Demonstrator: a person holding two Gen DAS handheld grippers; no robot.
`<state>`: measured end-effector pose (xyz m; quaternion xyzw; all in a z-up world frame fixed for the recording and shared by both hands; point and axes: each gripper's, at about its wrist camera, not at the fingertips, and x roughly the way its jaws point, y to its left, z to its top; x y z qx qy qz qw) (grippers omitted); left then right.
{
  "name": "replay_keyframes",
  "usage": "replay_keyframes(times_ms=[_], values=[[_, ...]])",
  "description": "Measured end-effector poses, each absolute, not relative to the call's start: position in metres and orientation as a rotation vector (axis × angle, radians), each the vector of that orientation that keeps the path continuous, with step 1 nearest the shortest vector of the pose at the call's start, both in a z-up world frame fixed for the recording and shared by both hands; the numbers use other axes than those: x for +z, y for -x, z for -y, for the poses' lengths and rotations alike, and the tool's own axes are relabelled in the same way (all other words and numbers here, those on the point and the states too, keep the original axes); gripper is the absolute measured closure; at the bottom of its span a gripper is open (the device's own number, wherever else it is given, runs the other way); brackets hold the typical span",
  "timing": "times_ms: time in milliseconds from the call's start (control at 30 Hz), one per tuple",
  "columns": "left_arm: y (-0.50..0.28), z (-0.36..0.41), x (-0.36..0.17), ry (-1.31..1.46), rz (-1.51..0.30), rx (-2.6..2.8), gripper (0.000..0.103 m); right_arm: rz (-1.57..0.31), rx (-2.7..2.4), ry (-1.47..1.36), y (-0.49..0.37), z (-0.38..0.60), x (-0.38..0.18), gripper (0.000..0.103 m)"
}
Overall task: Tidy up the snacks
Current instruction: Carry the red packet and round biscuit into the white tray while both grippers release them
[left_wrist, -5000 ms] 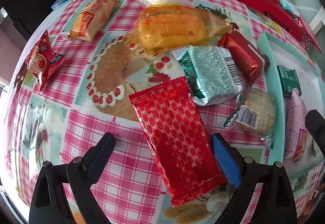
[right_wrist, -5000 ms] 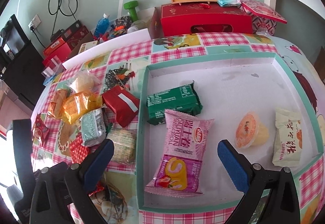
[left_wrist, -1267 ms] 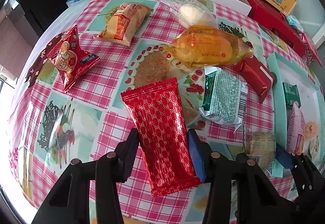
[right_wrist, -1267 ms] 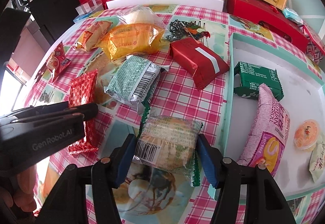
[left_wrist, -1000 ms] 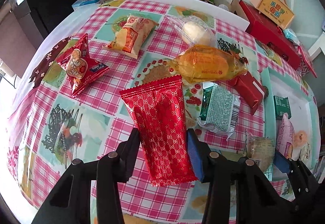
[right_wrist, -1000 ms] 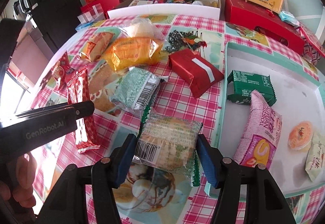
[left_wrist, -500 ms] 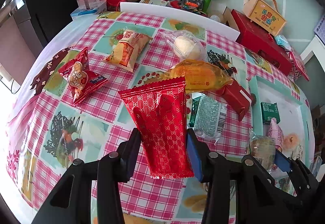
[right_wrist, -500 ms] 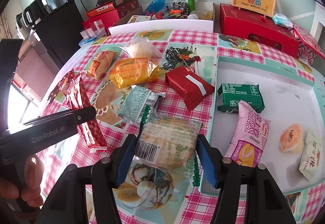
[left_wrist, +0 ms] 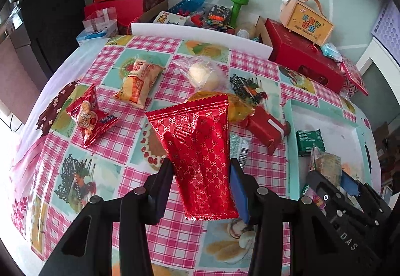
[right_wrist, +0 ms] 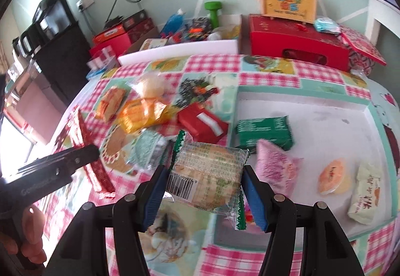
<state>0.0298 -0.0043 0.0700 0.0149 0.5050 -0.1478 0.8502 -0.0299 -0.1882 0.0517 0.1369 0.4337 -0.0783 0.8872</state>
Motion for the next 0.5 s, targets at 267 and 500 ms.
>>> replay_keyframes(times_ms=[267, 500], values=[[-0.028, 0.078, 0.093, -0.104, -1.031, -0.475, 0.057, -0.784, -0.386, -0.349, 0.064, 0.268, 0.07, 0.04], [-0.023, 0.157, 0.107, -0.187, -0.999, -0.623, 0.057, -0.776, -0.581, -0.395, 0.091, 0.326, 0.062, 0.04]])
